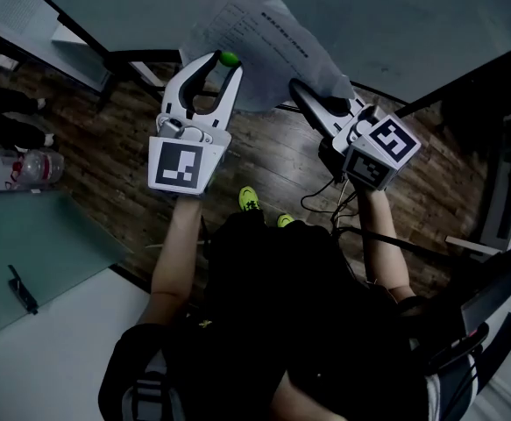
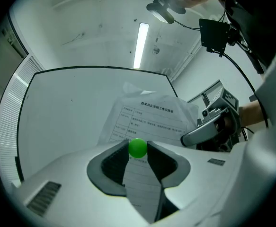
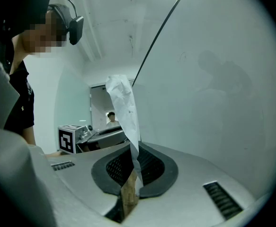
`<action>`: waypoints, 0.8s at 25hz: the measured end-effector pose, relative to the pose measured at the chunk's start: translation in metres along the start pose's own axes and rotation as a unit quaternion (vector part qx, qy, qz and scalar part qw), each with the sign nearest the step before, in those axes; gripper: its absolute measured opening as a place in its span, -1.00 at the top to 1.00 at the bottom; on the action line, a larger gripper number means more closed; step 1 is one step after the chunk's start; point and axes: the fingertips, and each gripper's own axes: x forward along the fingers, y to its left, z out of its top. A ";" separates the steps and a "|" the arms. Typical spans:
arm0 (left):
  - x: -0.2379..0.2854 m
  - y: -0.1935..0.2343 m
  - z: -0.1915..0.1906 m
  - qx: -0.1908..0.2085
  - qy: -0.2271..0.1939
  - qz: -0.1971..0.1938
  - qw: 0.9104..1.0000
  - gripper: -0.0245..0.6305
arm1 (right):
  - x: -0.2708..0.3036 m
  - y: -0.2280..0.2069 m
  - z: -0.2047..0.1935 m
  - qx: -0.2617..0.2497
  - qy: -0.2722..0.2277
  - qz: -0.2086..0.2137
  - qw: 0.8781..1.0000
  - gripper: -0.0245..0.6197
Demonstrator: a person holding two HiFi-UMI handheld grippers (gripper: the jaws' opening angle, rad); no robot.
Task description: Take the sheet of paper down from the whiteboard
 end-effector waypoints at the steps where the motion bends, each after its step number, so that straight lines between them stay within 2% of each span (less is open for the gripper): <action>1: 0.000 0.000 -0.002 0.000 0.003 0.001 1.000 0.49 | 0.001 -0.001 -0.001 0.005 0.001 0.003 1.000 0.84; 5: 0.004 0.002 -0.010 -0.007 0.017 0.001 1.000 0.49 | 0.009 -0.001 0.000 0.040 -0.005 0.023 0.999 0.84; 8: 0.003 -0.010 -0.008 -0.005 0.020 0.005 1.000 0.49 | -0.001 -0.001 -0.005 0.040 -0.002 0.031 0.999 0.84; 13: -0.012 -0.084 0.009 0.016 0.013 0.015 1.000 0.49 | -0.076 0.016 -0.014 0.027 -0.005 0.049 0.998 0.84; 17: -0.015 -0.106 0.012 0.017 0.018 0.021 0.999 0.49 | -0.093 0.024 -0.009 0.042 -0.018 0.072 0.996 0.83; 20: -0.024 -0.146 0.010 0.022 0.019 0.028 0.999 0.49 | -0.130 0.028 -0.022 0.033 -0.016 0.078 0.996 0.83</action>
